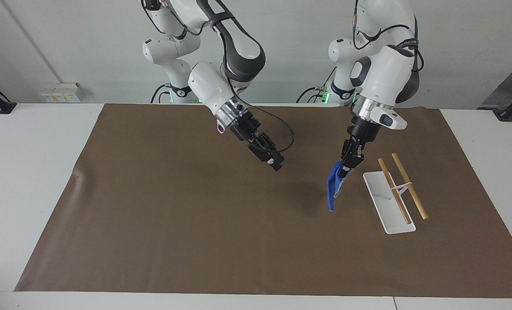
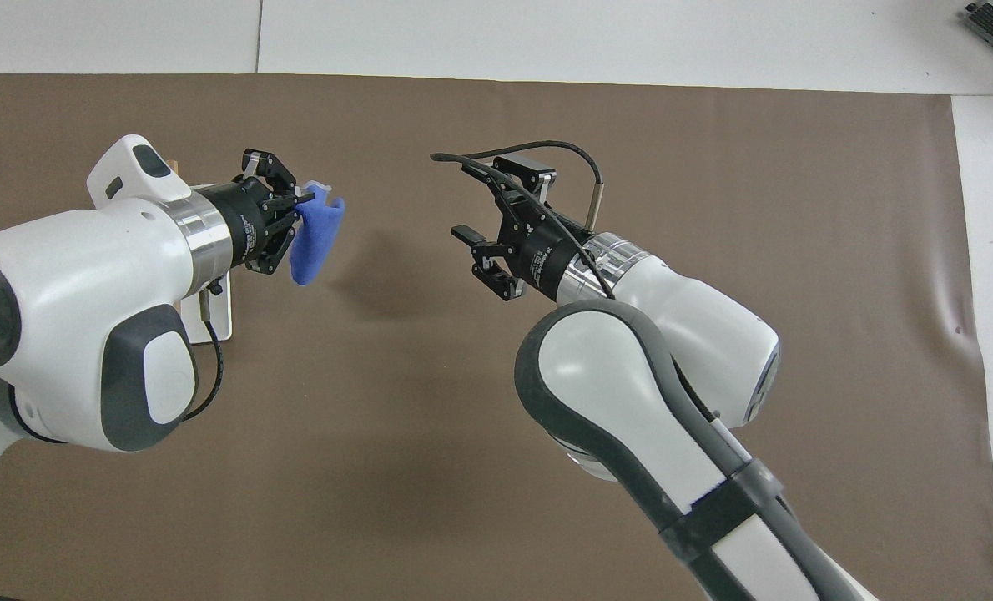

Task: Right arm passes towel to left arm to hang
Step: 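Grasp the towel with the left gripper while the right gripper releases it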

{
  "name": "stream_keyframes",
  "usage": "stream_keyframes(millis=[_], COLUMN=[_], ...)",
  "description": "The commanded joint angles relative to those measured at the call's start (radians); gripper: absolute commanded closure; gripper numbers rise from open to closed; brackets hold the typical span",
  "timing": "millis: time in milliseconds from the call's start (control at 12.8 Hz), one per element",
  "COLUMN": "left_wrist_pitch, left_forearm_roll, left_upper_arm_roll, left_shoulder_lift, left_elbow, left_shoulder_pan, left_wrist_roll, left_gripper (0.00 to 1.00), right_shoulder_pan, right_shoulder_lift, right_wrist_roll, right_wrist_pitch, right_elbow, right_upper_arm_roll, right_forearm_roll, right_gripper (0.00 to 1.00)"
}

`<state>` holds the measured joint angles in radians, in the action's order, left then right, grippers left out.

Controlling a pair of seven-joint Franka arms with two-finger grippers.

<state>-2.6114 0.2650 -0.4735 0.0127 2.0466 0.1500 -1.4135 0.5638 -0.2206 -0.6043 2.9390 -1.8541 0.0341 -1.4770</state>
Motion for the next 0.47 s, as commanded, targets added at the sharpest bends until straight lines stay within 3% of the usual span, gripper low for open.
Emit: stream_keyframes(millis=[0, 390], left_wrist_pitch=[0.010, 0.005], left_forearm_roll=[0.014, 0.014], left_upper_arm_roll=[0.039, 0.180], left_shoulder_lift=[-0.016, 0.006], left_elbow=[0.052, 0.044], left_shoulder_pan=[0.005, 0.010], left_wrist_roll=[0.100, 0.276], left_gripper=[1.00, 1.00], right_shoulder_pan=[-0.042, -0.152], right_shoulder_lift=[0.012, 0.017], right_wrist_roll=[0.278, 0.726], right_wrist_pitch=[0.026, 0.011], right_elbow=[-0.068, -0.116], right_upper_arm_roll=[0.006, 0.004], right_forearm_roll=[0.064, 0.257], right_gripper=[0.00, 0.00])
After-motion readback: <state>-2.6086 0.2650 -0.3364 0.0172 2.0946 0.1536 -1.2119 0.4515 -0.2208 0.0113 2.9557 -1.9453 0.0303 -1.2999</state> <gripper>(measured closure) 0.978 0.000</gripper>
